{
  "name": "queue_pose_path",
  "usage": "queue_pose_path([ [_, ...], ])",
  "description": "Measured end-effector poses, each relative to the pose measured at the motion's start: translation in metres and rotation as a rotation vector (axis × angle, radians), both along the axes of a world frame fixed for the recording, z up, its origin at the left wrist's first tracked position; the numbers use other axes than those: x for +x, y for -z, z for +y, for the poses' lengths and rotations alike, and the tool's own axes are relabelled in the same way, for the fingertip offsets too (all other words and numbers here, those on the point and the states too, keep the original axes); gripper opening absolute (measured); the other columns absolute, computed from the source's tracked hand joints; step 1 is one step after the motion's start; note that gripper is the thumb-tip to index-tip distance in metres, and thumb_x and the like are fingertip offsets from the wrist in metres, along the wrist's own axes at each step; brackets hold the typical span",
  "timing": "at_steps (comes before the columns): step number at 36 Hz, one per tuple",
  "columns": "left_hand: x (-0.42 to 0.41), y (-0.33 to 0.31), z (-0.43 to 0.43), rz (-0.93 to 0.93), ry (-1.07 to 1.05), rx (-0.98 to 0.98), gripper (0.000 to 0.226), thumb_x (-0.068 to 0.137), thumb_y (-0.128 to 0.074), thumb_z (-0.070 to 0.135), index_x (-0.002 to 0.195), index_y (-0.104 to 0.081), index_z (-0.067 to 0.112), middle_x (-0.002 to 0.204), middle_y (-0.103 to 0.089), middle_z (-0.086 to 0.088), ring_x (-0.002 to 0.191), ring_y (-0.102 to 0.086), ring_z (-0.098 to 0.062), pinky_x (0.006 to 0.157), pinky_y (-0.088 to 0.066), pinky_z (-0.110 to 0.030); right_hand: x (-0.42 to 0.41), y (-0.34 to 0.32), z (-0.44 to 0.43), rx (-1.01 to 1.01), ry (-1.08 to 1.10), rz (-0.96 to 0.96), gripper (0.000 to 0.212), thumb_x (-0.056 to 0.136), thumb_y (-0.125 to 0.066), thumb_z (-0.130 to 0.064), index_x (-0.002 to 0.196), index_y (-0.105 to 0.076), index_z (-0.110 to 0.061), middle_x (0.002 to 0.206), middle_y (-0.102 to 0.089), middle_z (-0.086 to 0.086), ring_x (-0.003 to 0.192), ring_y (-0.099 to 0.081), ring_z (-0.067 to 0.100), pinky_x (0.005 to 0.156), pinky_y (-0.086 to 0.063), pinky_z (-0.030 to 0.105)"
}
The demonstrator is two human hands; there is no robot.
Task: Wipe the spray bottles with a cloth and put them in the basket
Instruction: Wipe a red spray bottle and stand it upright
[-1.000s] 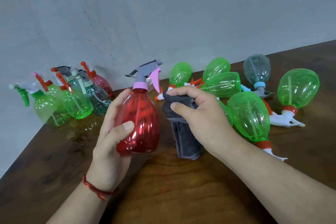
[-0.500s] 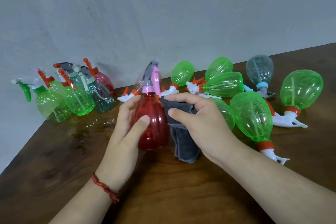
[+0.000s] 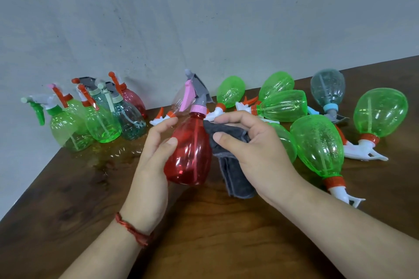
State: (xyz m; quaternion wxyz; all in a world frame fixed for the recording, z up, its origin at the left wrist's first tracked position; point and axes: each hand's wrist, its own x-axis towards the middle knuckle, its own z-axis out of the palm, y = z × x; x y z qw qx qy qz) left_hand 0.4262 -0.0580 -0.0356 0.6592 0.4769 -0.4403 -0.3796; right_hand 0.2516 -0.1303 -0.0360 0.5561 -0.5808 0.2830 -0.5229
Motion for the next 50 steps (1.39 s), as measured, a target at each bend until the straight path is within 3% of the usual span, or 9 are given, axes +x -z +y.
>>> queue_pose_path([
  [3,-0.008,0.000,0.003,-0.141,-0.060,-0.044,0.054,0.096,-0.061,0.046,0.149,-0.052,0.046,0.128,-0.072,0.006,0.115,-0.075,-0.022,0.083,-0.064,-0.037,0.001,0.000,0.001,0.011,-0.009,-0.039,0.018,0.095,-0.072,-0.001,0.109,-0.074,-0.013,0.099,-0.079,0.000,0.088,-0.075,0.015,0.080,-0.060,0.027],
  [7,-0.011,-0.002,0.008,-0.387,-0.074,-0.096,0.087,0.091,-0.085,0.041,0.162,-0.033,0.046,0.126,-0.071,0.009,0.115,-0.072,-0.010,0.087,-0.058,-0.017,0.001,-0.002,0.003,-0.025,-0.007,-0.060,0.017,0.094,-0.073,0.000,0.107,-0.076,-0.011,0.095,-0.079,0.000,0.082,-0.072,0.010,0.075,-0.057,0.020],
  [10,-0.007,-0.006,0.009,-0.422,-0.018,-0.089,0.079,0.095,-0.079,0.026,0.161,-0.039,0.042,0.132,-0.071,0.014,0.120,-0.070,-0.008,0.092,-0.056,-0.015,0.000,-0.002,0.005,-0.064,-0.006,-0.005,0.019,0.093,-0.076,-0.002,0.107,-0.079,-0.016,0.099,-0.079,-0.001,0.088,-0.075,0.013,0.079,-0.058,0.020],
  [17,-0.004,-0.004,0.011,-0.362,0.066,-0.092,0.079,0.087,-0.080,0.036,0.156,-0.046,0.051,0.136,-0.071,0.002,0.123,-0.071,-0.021,0.095,-0.059,-0.027,-0.008,-0.012,-0.005,-0.354,0.233,0.094,0.027,0.092,-0.079,-0.005,0.113,-0.080,-0.022,0.107,-0.075,-0.008,0.104,-0.072,0.016,0.093,-0.059,0.040],
  [24,-0.011,0.003,0.014,-0.557,0.149,-0.100,0.073,0.092,-0.077,0.026,0.156,-0.049,0.043,0.149,-0.063,0.012,0.136,-0.062,-0.012,0.108,-0.049,-0.020,-0.019,-0.020,-0.026,-0.504,0.444,0.172,0.031,0.094,-0.073,-0.001,0.120,-0.078,-0.017,0.115,-0.070,-0.006,0.109,-0.067,0.007,0.095,-0.052,0.019],
  [27,-0.012,0.001,0.012,-0.652,0.077,-0.124,0.075,0.090,-0.076,0.026,0.158,-0.047,0.038,0.151,-0.061,0.017,0.136,-0.061,-0.006,0.107,-0.047,-0.015,-0.016,-0.013,-0.023,-0.690,0.407,0.303,0.034,0.093,-0.072,0.001,0.123,-0.078,-0.014,0.117,-0.070,-0.002,0.110,-0.067,0.010,0.096,-0.053,0.026],
  [34,0.001,0.003,0.009,-0.897,-0.073,-0.168,0.067,0.090,-0.079,0.035,0.152,-0.055,0.036,0.143,-0.060,0.013,0.134,-0.060,-0.014,0.111,-0.049,-0.029,-0.016,-0.015,-0.023,-0.806,0.477,0.303,0.030,0.095,-0.073,0.002,0.122,-0.078,-0.011,0.113,-0.069,0.001,0.097,-0.065,0.013,0.086,-0.051,0.024],
  [40,0.004,0.005,0.008,-1.027,-0.169,-0.142,0.065,0.092,-0.074,0.047,0.154,-0.055,0.036,0.143,-0.057,0.015,0.136,-0.058,-0.013,0.109,-0.047,-0.019,-0.009,-0.013,-0.014,-0.929,0.348,0.445,0.028,0.095,-0.072,0.000,0.120,-0.078,-0.012,0.113,-0.069,0.001,0.100,-0.063,0.020,0.090,-0.049,0.027],
  [50,0.001,0.000,0.011,-1.142,-0.218,-0.134,0.074,0.091,-0.073,0.049,0.159,-0.044,0.041,0.149,-0.055,0.017,0.140,-0.055,-0.013,0.108,-0.054,-0.047,-0.009,-0.015,-0.015,-0.859,0.312,0.401,0.029,0.096,-0.070,0.001,0.120,-0.078,-0.012,0.112,-0.063,0.002,0.103,-0.064,0.022,0.086,-0.054,0.040],
])
